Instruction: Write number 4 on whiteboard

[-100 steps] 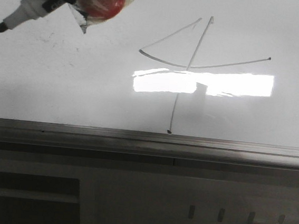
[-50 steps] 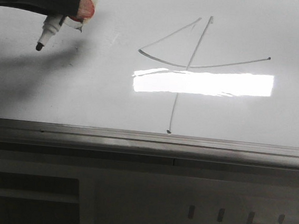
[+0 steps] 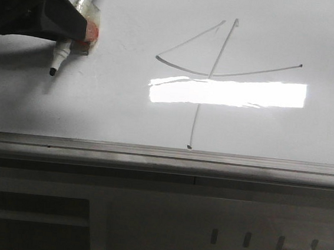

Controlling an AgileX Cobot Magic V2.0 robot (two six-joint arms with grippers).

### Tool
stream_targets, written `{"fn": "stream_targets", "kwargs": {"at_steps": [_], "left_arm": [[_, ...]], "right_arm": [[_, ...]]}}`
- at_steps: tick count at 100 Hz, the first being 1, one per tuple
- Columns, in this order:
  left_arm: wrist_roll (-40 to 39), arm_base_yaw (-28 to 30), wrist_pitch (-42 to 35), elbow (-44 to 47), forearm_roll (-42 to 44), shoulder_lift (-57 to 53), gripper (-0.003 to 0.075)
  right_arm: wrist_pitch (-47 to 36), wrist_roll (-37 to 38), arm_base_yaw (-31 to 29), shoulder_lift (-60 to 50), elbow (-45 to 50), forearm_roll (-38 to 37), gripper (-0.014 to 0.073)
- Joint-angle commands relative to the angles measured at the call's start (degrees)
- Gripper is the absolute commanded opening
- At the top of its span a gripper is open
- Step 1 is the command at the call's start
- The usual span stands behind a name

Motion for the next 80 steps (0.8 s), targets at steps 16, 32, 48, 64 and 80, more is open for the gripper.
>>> {"fn": "stream_targets", "kwargs": {"at_steps": [16, 32, 48, 64, 80], "left_arm": [[-0.40, 0.12, -2.56, -1.51, -0.42, 0.04, 0.0008], [-0.40, 0.12, -2.56, -1.51, -0.42, 0.04, 0.0280], [-0.40, 0.12, -2.62, -1.51, -1.16, 0.04, 0.0498], [-0.40, 0.12, -3.22, -1.51, -1.16, -0.36, 0.0526], [0.10, 0.12, -3.10, -1.51, -1.16, -5.11, 0.0526]], "right_arm": [[-4.62, 0.41, -0.25, -0.30, -1.47, -0.50, -0.0045], [-4.52, 0.41, -0.25, -0.30, -1.47, -0.50, -0.0045], [-4.52, 0.50, -0.25, -0.30, -1.47, -0.50, -0.0045], [-4.52, 0.50, -0.25, -0.30, -1.47, -0.50, -0.0045], [-4.52, 1.23, -0.25, -0.30, -1.47, -0.60, -0.0044]]}}
